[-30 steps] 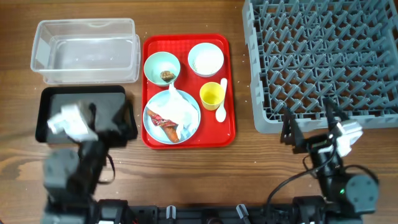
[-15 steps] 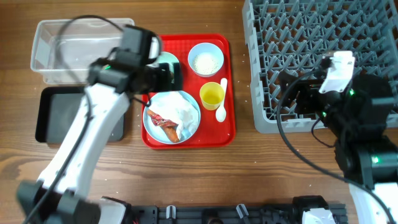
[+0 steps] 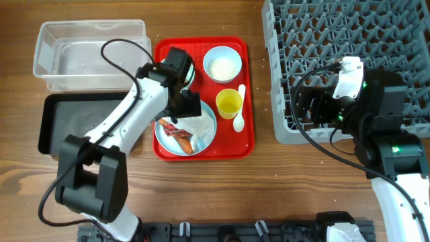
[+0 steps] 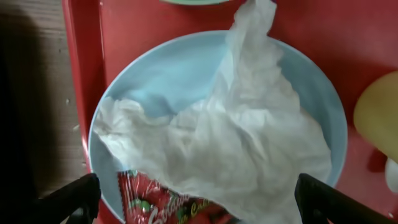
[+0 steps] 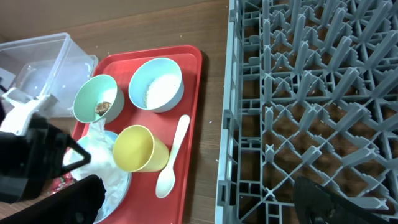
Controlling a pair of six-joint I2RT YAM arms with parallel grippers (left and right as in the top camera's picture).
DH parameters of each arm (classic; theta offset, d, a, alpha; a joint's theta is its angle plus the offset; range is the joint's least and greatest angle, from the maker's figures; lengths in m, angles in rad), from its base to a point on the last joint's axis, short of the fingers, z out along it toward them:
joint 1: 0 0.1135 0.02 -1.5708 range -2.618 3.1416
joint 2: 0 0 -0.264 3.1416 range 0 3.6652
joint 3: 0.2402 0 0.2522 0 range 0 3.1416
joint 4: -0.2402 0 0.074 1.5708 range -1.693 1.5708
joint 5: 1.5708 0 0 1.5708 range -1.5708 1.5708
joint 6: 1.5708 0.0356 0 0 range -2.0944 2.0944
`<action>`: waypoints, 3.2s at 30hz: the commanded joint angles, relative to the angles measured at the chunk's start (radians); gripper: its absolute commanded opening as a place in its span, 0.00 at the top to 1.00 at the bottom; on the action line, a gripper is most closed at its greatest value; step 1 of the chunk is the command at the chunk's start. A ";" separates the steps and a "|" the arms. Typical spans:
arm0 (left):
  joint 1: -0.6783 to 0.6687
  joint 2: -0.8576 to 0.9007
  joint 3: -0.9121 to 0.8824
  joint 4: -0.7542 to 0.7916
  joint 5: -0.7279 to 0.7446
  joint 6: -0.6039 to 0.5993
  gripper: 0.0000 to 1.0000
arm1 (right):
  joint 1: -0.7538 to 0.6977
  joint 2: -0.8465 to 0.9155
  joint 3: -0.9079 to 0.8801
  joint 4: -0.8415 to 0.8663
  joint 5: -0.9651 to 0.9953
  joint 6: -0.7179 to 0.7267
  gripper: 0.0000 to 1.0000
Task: Sort waste into correct bins and load items into the dishwasher rack
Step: 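Reach the left gripper to the tissue on the blue plate, then lift the white tissue and drop it into the clear bin, then grasp the red candy wrapper on the plate with the left gripper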
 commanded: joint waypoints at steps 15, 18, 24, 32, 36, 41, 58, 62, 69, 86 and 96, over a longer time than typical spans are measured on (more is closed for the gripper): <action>-0.052 0.039 -0.246 0.366 0.036 0.069 0.86 | -0.003 0.007 0.019 -0.055 -0.021 0.007 0.00; -0.052 0.039 -0.246 0.372 0.036 0.069 0.96 | -0.003 0.006 0.019 -0.058 -0.021 0.007 0.00; -0.033 0.000 -0.161 0.284 0.086 0.069 0.96 | -0.003 0.007 0.019 -0.059 -0.021 0.006 0.00; 0.038 -0.127 0.109 0.126 0.092 0.003 0.96 | -0.003 0.008 0.019 -0.059 -0.020 0.006 0.00; 0.128 -0.186 0.126 0.142 0.034 -0.044 0.96 | -0.003 0.008 0.019 -0.059 -0.020 0.007 0.00; 0.292 -0.192 0.126 0.263 -0.049 -0.063 0.96 | -0.003 0.013 0.019 -0.059 -0.021 0.007 0.00; 0.507 0.135 0.126 0.758 -0.111 -0.063 0.00 | -0.003 0.130 0.019 -0.097 -0.021 0.063 0.00; 0.507 0.116 0.128 0.765 -0.101 -0.058 0.00 | -0.003 0.140 0.019 -0.104 -0.021 0.063 0.00; 0.508 0.007 0.129 0.765 -0.060 -0.041 0.39 | -0.003 0.140 0.019 -0.100 -0.021 0.063 0.00; 0.253 -0.187 0.129 0.208 0.301 0.050 0.07 | -0.003 0.140 0.019 -0.092 -0.020 0.056 0.00; 0.033 -0.169 -0.089 0.038 0.108 -0.276 0.18 | -0.003 0.140 0.019 -0.101 -0.021 0.056 0.00</action>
